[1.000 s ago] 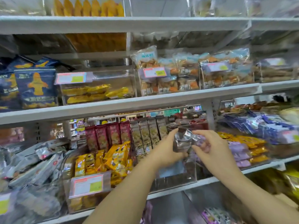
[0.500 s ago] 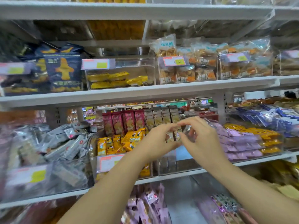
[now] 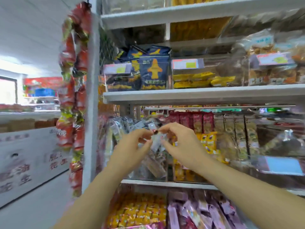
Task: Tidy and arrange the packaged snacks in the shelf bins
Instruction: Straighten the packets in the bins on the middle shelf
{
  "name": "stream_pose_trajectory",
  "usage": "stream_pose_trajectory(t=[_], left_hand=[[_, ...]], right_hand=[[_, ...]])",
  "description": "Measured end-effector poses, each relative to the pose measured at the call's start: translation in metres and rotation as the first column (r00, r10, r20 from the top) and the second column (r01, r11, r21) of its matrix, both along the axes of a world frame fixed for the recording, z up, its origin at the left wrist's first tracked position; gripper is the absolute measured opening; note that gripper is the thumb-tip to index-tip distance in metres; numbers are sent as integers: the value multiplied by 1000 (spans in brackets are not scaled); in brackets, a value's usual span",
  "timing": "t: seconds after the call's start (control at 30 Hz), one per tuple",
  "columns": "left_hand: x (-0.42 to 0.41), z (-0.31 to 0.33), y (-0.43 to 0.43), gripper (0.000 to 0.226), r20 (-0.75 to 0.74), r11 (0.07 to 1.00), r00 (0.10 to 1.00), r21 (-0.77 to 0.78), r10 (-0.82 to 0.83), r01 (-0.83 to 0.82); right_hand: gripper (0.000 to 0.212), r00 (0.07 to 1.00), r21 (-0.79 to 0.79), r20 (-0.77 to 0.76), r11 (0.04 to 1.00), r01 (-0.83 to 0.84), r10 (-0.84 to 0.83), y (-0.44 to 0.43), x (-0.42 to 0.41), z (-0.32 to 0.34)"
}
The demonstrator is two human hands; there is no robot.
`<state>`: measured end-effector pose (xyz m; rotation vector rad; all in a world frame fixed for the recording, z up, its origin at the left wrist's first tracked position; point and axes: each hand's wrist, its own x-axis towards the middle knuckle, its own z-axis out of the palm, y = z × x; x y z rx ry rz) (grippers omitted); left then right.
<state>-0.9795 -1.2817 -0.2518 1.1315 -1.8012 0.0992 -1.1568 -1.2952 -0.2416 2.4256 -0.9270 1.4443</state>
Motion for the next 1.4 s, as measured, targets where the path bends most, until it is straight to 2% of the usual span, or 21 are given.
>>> stream_pose_trajectory(t=[0.1, 0.17, 0.3, 0.47, 0.57, 0.63, 0.73, 0.93, 1.03, 1.2, 1.4], left_hand=[[42, -9, -7, 16, -103, 993, 987, -1, 120, -120], [65, -13, -12, 22, -149, 984, 973, 17, 177, -177], [98, -16, -28, 40, -195, 966, 947, 96, 255, -241], [111, 5, -48, 69, -126, 970, 970, 153, 209, -189], [109, 25, -60, 83, -65, 952, 982, 266, 175, -152], [111, 34, -73, 90, -33, 934, 985, 324, 170, -150], [115, 39, -86, 95, -79, 917, 988, 389, 131, -90], [117, 39, -91, 102, -147, 906, 985, 422, 93, -23], [117, 37, -92, 106, -149, 927, 983, 372, 107, -44], [122, 31, -92, 111, -216, 958, 975, 288, 46, 19], [122, 26, -86, 125, -256, 983, 967, 180, 16, 31]], right_hand=[[31, 998, 65, -60, 997, -32, 36, -17, 36, 6], [33, 992, 113, -114, 993, -37, 50, -27, 58, 14], [54, 953, 196, -302, 979, 62, 0, -54, 95, 34], [89, 891, 190, -439, 958, 217, -115, -88, 123, 63], [107, 846, 236, -510, 920, 314, -158, -103, 136, 76], [107, 846, 291, -519, 905, 310, -123, -113, 140, 84], [105, 867, 373, -496, 891, 257, -42, -124, 143, 93], [106, 854, 486, -515, 848, 213, 80, -132, 143, 100], [99, 854, 517, -502, 839, 167, 139, -133, 141, 103], [88, 842, 555, -489, 826, 100, 226, -131, 139, 109], [74, 802, 446, -560, 891, 81, 208, -127, 135, 116]])
